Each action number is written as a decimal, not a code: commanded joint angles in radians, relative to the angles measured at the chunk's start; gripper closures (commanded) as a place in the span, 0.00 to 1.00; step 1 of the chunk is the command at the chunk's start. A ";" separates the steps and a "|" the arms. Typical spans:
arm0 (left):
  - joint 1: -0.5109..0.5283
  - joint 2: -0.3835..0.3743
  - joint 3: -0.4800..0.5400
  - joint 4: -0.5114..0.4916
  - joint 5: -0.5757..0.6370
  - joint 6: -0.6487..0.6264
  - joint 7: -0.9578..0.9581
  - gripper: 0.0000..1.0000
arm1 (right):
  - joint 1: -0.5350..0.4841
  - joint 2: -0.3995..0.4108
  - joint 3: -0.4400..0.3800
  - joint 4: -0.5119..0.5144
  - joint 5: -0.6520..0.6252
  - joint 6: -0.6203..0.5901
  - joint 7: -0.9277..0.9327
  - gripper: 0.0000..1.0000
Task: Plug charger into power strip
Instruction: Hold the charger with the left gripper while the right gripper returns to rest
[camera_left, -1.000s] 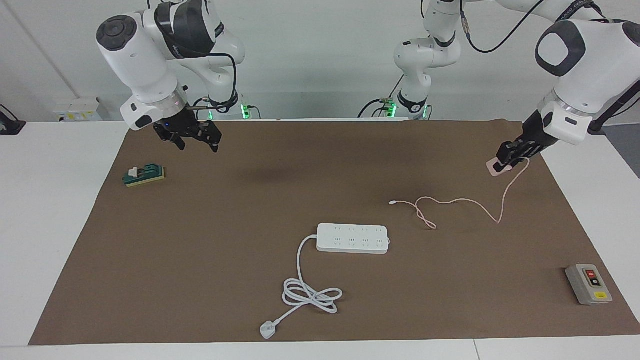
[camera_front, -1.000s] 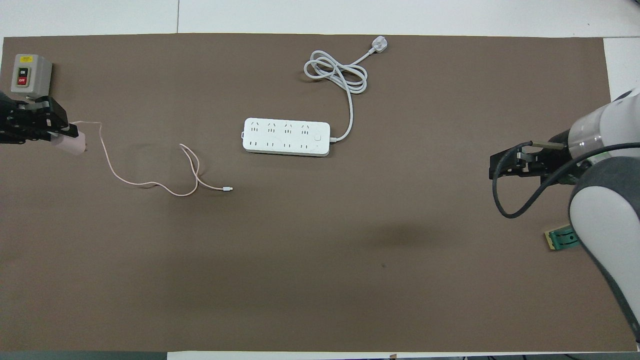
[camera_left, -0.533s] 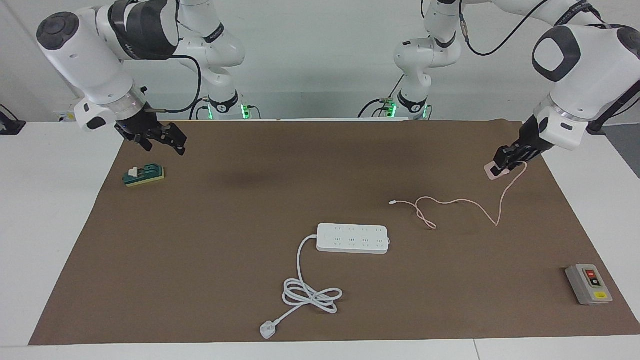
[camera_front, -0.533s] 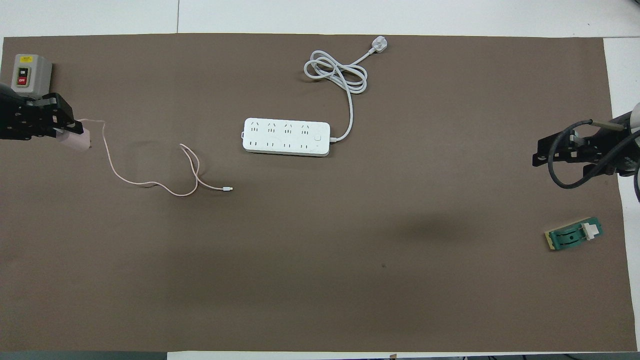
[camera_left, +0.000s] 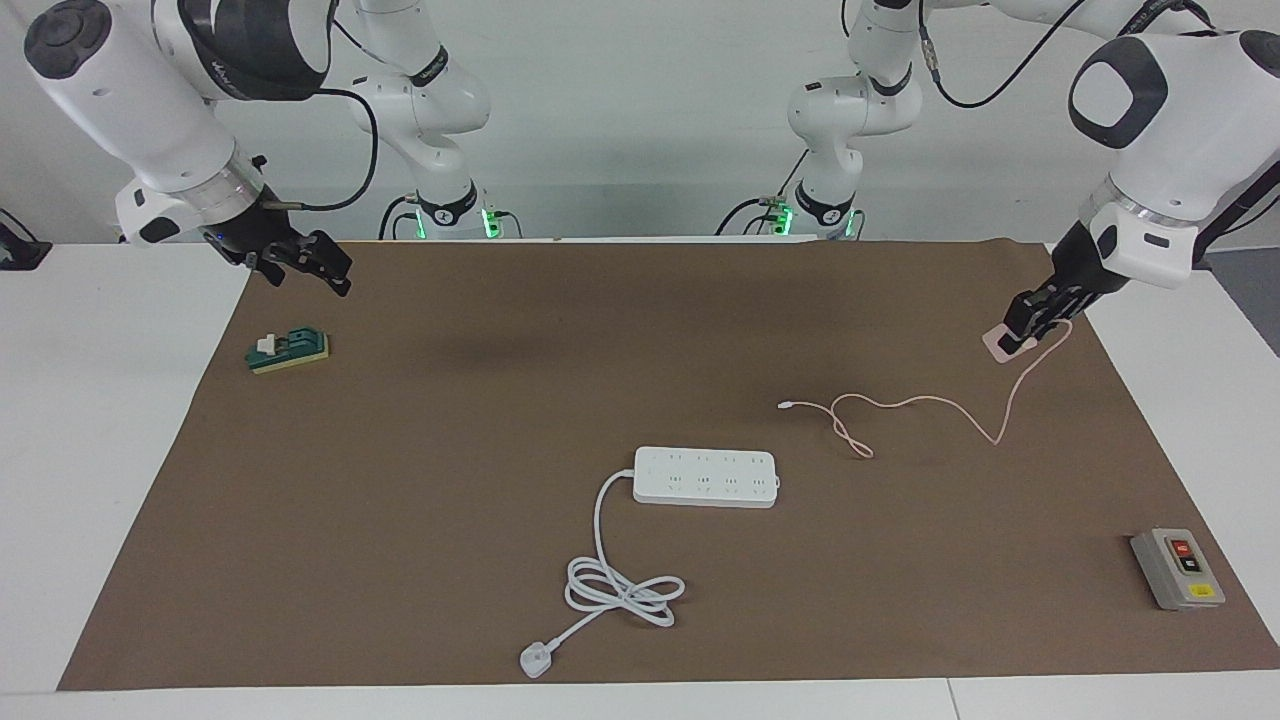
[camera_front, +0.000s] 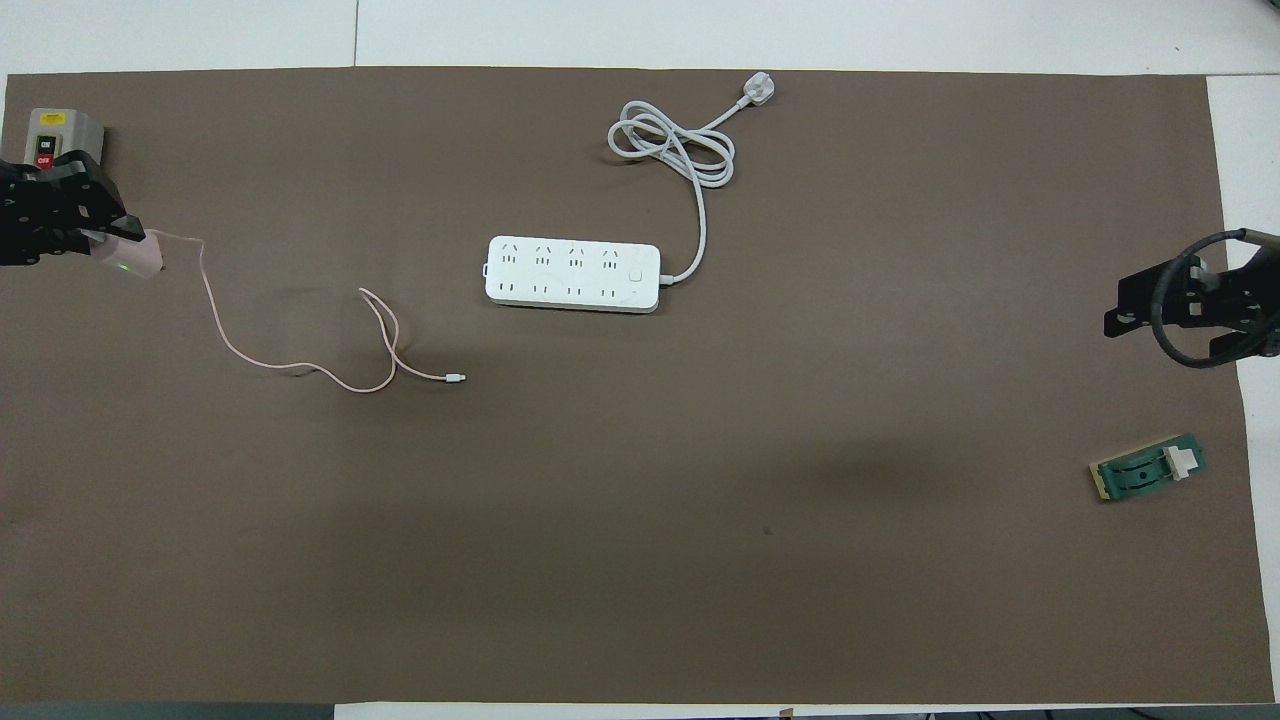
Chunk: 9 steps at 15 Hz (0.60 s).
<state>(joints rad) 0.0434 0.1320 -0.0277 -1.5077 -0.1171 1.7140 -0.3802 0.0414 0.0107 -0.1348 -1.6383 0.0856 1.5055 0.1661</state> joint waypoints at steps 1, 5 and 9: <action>0.004 0.012 0.011 0.035 -0.031 -0.005 -0.236 1.00 | 0.009 -0.005 0.003 0.009 -0.017 0.007 -0.013 0.00; -0.002 0.011 0.032 0.034 0.055 -0.102 -0.348 1.00 | 0.009 -0.005 0.004 0.011 -0.015 0.009 -0.008 0.00; -0.051 0.076 0.026 0.046 0.083 -0.080 -0.524 1.00 | 0.005 -0.003 0.004 0.012 -0.014 0.007 -0.011 0.00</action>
<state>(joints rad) 0.0383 0.1501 -0.0027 -1.4977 -0.0671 1.6358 -0.7635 0.0500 0.0097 -0.1311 -1.6320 0.0857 1.5095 0.1661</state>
